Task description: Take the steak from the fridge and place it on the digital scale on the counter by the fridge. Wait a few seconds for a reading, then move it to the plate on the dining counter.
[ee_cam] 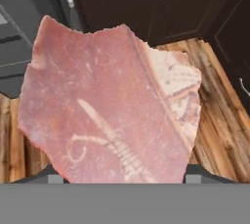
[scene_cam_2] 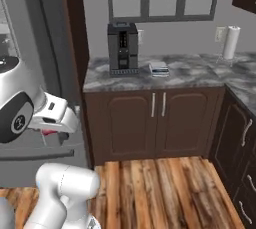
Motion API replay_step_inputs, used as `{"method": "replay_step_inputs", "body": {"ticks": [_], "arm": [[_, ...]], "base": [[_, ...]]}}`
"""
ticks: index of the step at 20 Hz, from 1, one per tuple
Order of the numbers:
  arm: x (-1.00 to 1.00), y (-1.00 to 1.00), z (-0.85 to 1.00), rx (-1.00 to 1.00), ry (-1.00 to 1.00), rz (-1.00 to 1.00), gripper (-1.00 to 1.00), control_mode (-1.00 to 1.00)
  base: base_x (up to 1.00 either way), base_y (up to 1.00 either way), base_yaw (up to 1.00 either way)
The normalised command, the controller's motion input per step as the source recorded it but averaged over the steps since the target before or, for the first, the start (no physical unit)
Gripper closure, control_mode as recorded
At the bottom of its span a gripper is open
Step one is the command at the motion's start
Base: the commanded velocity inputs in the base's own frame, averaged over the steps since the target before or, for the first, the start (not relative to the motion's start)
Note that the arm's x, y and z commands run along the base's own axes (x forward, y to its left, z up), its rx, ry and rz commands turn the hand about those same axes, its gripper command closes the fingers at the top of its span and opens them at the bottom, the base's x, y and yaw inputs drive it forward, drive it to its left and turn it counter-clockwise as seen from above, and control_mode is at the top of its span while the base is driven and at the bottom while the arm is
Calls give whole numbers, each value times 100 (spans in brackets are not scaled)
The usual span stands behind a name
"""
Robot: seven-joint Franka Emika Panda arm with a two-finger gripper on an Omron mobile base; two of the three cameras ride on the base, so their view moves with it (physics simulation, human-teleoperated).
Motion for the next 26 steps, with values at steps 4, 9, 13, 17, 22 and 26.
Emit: {"method": "replay_step_inputs", "body": {"ticks": [4, 9, 13, 17, 22, 26], "arm": [[0, 0, 0, 0, 0, 0, 100, 100], [0, 0, 0, 0, 0, 0, 100, 100], [0, 0, 0, 0, 0, 0, 100, 100], [0, 0, 0, 0, 0, 0, 100, 100], [0, 0, 0, 0, 0, 0, 100, 100], [0, 0, 0, 0, 0, 0, 100, 100]], "base": [[66, -100, -19], [98, -94, 24], [100, -71, 42], [96, -47, 37], [96, -7, 17], [98, -29, 5]]}}
